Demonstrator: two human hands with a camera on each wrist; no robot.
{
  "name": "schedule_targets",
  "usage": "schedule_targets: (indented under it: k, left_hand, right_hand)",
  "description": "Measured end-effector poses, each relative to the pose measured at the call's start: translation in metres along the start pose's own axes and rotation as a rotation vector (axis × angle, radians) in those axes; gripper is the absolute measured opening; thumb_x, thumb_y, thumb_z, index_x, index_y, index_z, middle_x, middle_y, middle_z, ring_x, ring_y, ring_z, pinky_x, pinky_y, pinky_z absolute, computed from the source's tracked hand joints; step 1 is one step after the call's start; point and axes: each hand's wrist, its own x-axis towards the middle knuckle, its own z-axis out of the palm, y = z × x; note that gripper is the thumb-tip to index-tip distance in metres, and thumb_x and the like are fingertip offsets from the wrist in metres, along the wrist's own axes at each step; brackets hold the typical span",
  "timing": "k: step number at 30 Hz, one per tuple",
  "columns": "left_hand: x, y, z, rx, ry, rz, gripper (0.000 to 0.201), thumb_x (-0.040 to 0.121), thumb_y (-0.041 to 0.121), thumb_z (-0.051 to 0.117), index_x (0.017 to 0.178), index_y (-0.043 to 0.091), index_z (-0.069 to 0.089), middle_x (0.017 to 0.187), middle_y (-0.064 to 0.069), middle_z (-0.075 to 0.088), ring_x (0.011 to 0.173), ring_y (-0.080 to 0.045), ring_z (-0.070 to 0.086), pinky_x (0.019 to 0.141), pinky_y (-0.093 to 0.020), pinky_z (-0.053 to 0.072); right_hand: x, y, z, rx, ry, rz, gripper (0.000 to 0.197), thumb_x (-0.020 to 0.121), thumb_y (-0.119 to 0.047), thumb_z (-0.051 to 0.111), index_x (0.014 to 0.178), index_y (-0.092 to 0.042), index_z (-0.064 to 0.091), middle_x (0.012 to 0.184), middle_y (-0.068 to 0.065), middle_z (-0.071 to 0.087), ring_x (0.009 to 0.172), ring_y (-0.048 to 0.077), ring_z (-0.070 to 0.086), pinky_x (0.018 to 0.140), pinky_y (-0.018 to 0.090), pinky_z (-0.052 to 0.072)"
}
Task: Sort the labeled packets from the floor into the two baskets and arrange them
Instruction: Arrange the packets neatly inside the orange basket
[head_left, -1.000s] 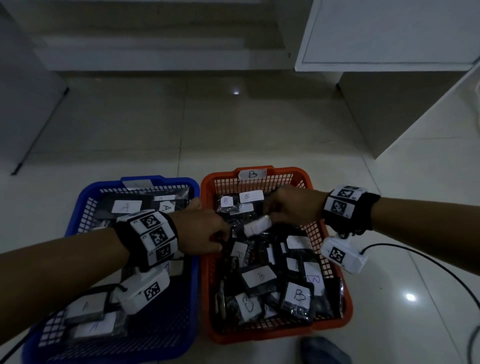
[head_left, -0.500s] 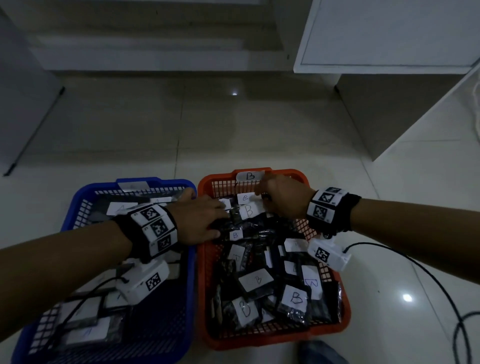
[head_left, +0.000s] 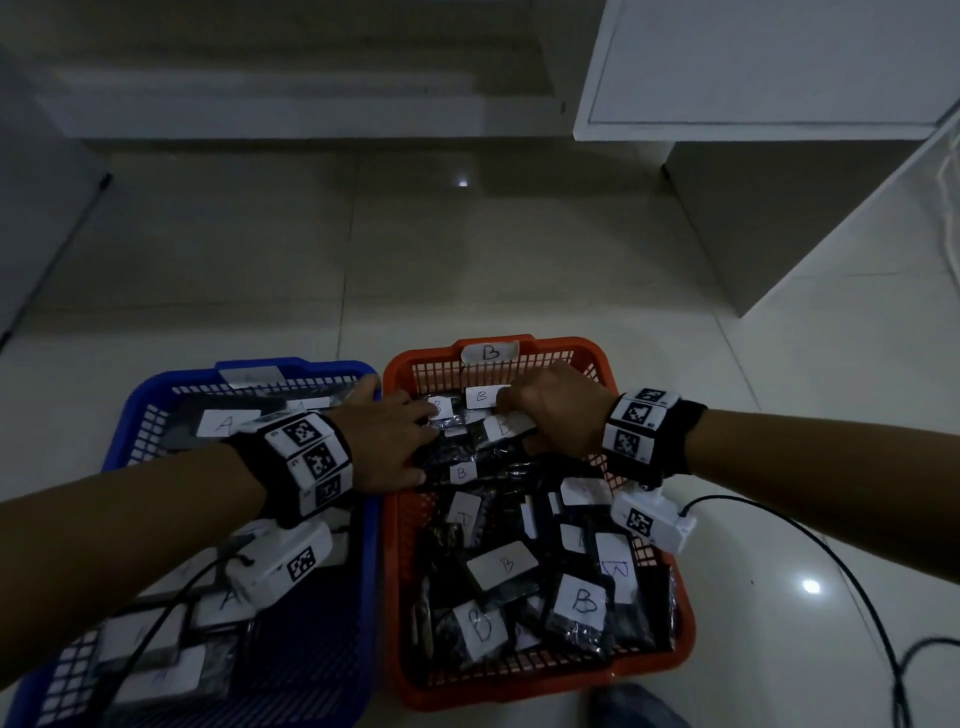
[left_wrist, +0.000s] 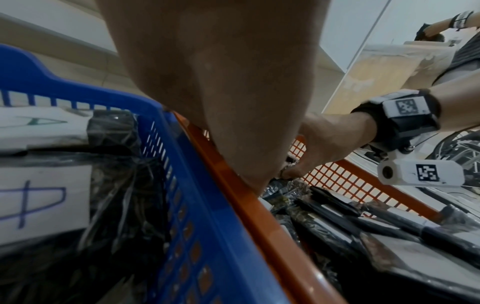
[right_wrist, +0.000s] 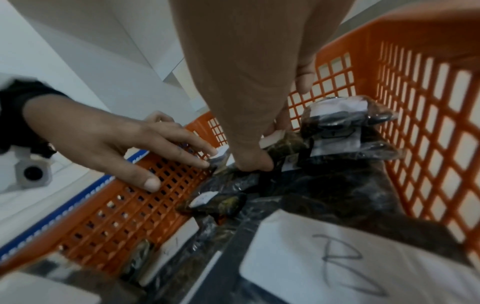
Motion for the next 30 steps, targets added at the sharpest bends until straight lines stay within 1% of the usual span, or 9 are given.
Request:
schedule_targets:
  k: [3, 7, 12, 15, 18, 21, 23, 25, 30]
  left_hand:
    - [0.001, 0.000, -0.001, 0.009, -0.014, 0.000, 0.059, 0.095, 0.062, 0.040, 0.144, 0.029, 0.043, 0.156, 0.005, 0.029, 0.137, -0.020, 0.033, 0.111, -0.056, 0.014]
    - [0.001, -0.001, -0.001, -0.005, -0.003, -0.006, 0.051, 0.096, 0.058, 0.040, 0.135, 0.026, 0.053, 0.154, 0.008, 0.032, 0.135, -0.016, 0.035, 0.109, -0.052, 0.014]
    - [0.001, -0.002, -0.001, -0.006, -0.010, -0.006, 0.049, 0.098, 0.057, 0.039, 0.132, 0.025, 0.055, 0.154, 0.008, 0.032, 0.134, -0.015, 0.034, 0.106, -0.050, 0.015]
    - [-0.001, -0.001, -0.001, -0.053, 0.025, -0.005, 0.048, 0.098, 0.055, 0.041, 0.135, 0.027, 0.053, 0.155, 0.008, 0.030, 0.136, -0.014, 0.032, 0.106, -0.048, 0.015]
    - [-0.004, -0.004, -0.002, -0.133, 0.096, -0.010, 0.041, 0.097, 0.051, 0.044, 0.133, 0.033, 0.054, 0.153, 0.009, 0.033, 0.137, -0.013, 0.031, 0.107, -0.046, 0.019]
    - [-0.006, -0.008, -0.002, -0.168, 0.129, -0.002, 0.030, 0.097, 0.048, 0.047, 0.119, 0.033, 0.060, 0.133, 0.013, 0.050, 0.127, -0.010, 0.039, 0.102, -0.044, 0.022]
    - [-0.006, -0.007, -0.002, -0.177, 0.120, 0.003, 0.028, 0.097, 0.048, 0.047, 0.117, 0.034, 0.060, 0.126, 0.015, 0.053, 0.122, -0.008, 0.041, 0.100, -0.042, 0.022]
    - [-0.007, -0.003, -0.003, -0.167, 0.097, 0.020, 0.030, 0.097, 0.048, 0.047, 0.120, 0.034, 0.060, 0.129, 0.015, 0.054, 0.123, -0.009, 0.041, 0.101, -0.042, 0.021]
    - [-0.012, 0.005, 0.001, -0.132, 0.007, 0.046, 0.038, 0.097, 0.052, 0.044, 0.129, 0.036, 0.057, 0.139, 0.014, 0.050, 0.130, -0.011, 0.038, 0.104, -0.044, 0.015]
  right_hand:
    - [0.001, 0.004, -0.001, 0.019, 0.010, 0.059, 0.042, 0.081, -0.031, 0.076, 0.120, -0.019, 0.064, 0.117, 0.004, 0.068, 0.104, 0.024, 0.064, 0.089, 0.035, 0.049]
    - [0.004, 0.006, 0.003, 0.060, 0.044, 0.075, 0.042, 0.086, -0.028, 0.072, 0.125, -0.019, 0.063, 0.124, 0.004, 0.066, 0.110, 0.025, 0.063, 0.092, 0.035, 0.047]
    - [0.001, 0.001, 0.002, 0.091, 0.054, 0.067, 0.045, 0.086, -0.029, 0.076, 0.127, -0.019, 0.063, 0.128, 0.003, 0.061, 0.111, 0.022, 0.060, 0.093, 0.035, 0.049]
    - [-0.008, 0.011, -0.019, 0.200, 0.110, 0.051, 0.029, 0.091, -0.020, 0.071, 0.119, -0.016, 0.067, 0.115, -0.004, 0.065, 0.096, 0.014, 0.065, 0.087, 0.033, 0.057]
    - [-0.018, 0.039, -0.048, 0.149, 0.198, 0.127, 0.017, 0.098, -0.008, 0.057, 0.105, -0.012, 0.073, 0.100, 0.003, 0.073, 0.086, 0.016, 0.071, 0.077, 0.026, 0.057]
    - [-0.032, 0.052, -0.058, 0.001, 0.037, 0.110, 0.020, 0.101, -0.025, 0.055, 0.108, -0.020, 0.072, 0.101, -0.002, 0.074, 0.094, 0.015, 0.070, 0.084, 0.033, 0.057]
    - [-0.036, 0.046, -0.046, -0.257, -0.104, 0.086, 0.025, 0.098, -0.040, 0.054, 0.116, -0.029, 0.068, 0.114, -0.007, 0.070, 0.108, 0.015, 0.061, 0.095, 0.038, 0.045]
    - [-0.034, 0.039, -0.029, -0.366, -0.136, 0.080, 0.032, 0.096, -0.052, 0.051, 0.118, -0.032, 0.063, 0.128, -0.009, 0.063, 0.118, 0.017, 0.053, 0.095, 0.040, 0.037]
    - [-0.025, 0.039, -0.022, -0.335, -0.117, 0.093, 0.021, 0.094, -0.041, 0.058, 0.110, -0.030, 0.065, 0.129, -0.009, 0.062, 0.118, 0.015, 0.052, 0.094, 0.040, 0.035]
